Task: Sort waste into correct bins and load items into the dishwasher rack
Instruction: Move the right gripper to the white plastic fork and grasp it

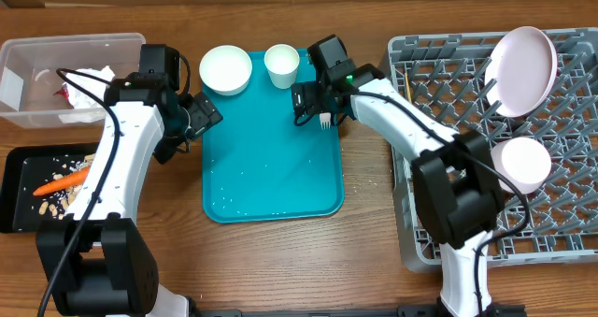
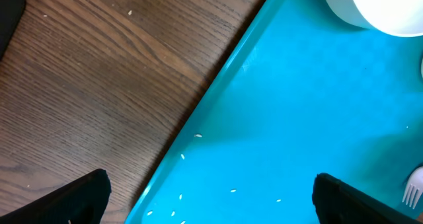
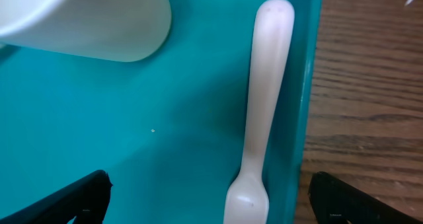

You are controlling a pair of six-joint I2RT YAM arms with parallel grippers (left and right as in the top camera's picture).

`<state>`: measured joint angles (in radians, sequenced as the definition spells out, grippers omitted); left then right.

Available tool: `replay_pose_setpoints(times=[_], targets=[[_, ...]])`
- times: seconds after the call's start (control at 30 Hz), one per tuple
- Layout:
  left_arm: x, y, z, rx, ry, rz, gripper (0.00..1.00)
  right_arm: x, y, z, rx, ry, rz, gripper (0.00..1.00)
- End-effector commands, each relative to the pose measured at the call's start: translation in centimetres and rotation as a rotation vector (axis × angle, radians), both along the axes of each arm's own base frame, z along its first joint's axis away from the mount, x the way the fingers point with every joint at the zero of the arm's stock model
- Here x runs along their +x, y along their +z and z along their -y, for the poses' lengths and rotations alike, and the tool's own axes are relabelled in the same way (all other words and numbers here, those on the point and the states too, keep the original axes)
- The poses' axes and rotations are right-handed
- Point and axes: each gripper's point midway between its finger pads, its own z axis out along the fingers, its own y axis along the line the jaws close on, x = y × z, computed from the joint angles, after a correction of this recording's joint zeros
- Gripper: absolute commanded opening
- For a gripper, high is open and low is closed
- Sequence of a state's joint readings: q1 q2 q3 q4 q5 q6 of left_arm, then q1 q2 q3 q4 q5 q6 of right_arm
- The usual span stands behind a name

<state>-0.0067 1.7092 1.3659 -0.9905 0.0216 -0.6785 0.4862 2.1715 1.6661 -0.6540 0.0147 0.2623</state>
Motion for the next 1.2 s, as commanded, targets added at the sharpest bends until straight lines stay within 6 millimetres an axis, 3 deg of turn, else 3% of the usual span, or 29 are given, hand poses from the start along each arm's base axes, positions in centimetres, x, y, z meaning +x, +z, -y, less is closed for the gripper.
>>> replay_pose_setpoints(times=[0.0, 0.63, 0.73, 0.83, 0.9, 1.17], targets=[[0.1, 0.3, 0.2, 0.010, -0.008, 0.016, 1.00, 0.6, 0.3, -0.7, 0.001, -0.007, 0.031, 1.00], [0.4, 0.4, 0.2, 0.010, -0.008, 0.028, 1.00, 0.1, -5.2, -1.8, -0.031, 0.016, -0.026, 0.99], [0.4, 0.4, 0.2, 0.010, -0.008, 0.030, 1.00, -0.3, -5.5, -1.7, -0.038, 0.018, -0.040, 0.91], [0.4, 0.4, 0.2, 0.010, -0.008, 0.031, 1.00, -0.5, -5.5, -2.1, -0.039, 0.021, -0.042, 0.70], [0.4, 0.4, 0.2, 0.010, -0.008, 0.031, 1.00, -0.6, -5.5, -2.0, -0.049, -0.004, -0.039, 0.61], [0.4, 0.4, 0.2, 0.010, -0.008, 0.030, 1.00, -0.6, -5.7, -0.3, -0.114, -0.169, -0.026, 0.54]])
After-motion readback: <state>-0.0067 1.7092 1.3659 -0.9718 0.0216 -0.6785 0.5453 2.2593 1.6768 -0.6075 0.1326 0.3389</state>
